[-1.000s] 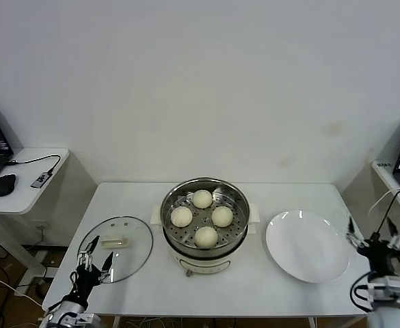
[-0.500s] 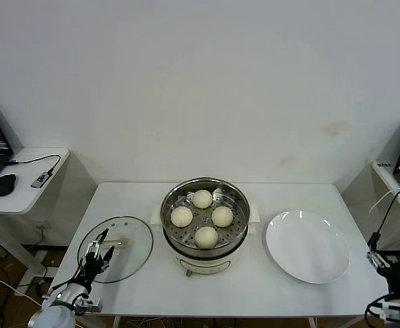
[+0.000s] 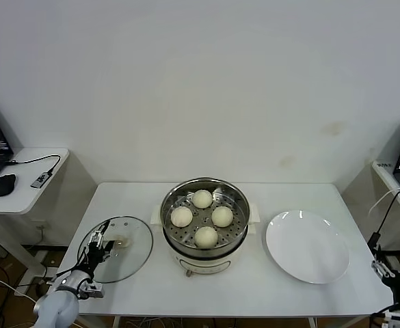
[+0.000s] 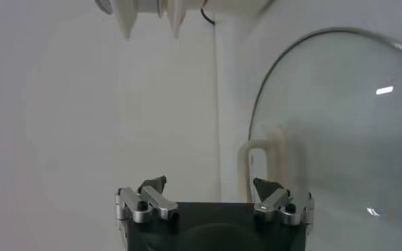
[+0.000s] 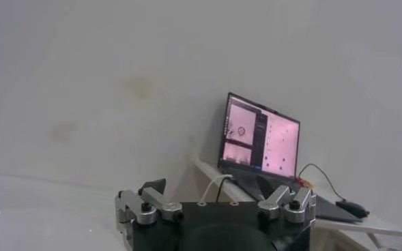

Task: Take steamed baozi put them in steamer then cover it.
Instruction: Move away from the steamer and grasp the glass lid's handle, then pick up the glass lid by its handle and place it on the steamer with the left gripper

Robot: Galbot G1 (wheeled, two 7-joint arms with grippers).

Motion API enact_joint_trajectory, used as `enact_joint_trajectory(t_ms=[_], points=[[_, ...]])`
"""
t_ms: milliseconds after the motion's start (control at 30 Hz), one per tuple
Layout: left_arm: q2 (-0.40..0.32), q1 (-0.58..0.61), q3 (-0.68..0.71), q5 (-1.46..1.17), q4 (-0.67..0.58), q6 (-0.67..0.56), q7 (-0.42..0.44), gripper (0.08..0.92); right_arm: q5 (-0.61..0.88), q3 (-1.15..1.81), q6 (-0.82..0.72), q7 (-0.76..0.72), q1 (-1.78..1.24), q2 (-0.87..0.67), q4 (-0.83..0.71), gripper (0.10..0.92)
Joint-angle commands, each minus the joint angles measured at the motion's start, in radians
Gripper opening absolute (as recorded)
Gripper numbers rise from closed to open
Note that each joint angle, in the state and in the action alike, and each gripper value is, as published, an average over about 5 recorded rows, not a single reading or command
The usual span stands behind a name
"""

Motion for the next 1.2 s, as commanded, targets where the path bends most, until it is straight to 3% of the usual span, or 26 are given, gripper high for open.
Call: enact_joint_trajectory(t_ms=[33,233,733,933,1200], points=[[-0.007,-0.057,0.004,0.003,0.071,-0.003,-0.012,0.823,-0.012,0.007,0.004,0.002,-0.011,0.006,-0.002,0.823],[-0.005,-0.057,0.007,-0.02,0.078,-0.002,-0.005,0.758,-0.021,0.001,0.006,0.0,-0.007,0.006,-0.012,0.823],[-0.026,-0.057,0.004,-0.05,0.124,-0.051,-0.063,0.325,-0.018,-0.003,0.005,-0.005,-0.018,0.006,0.002,0.823],[-0.022,-0.002,-0.022,-0.063,0.012,-0.045,-0.111,0.165,-0.022,-0.022,0.009,-0.01,-0.023,0.004,-0.005,0.823],[0.041,0.127,-0.095,-0.075,-0.246,0.056,-0.07,0.142,-0.035,-0.054,0.014,-0.02,-0.049,-0.018,0.011,0.823]])
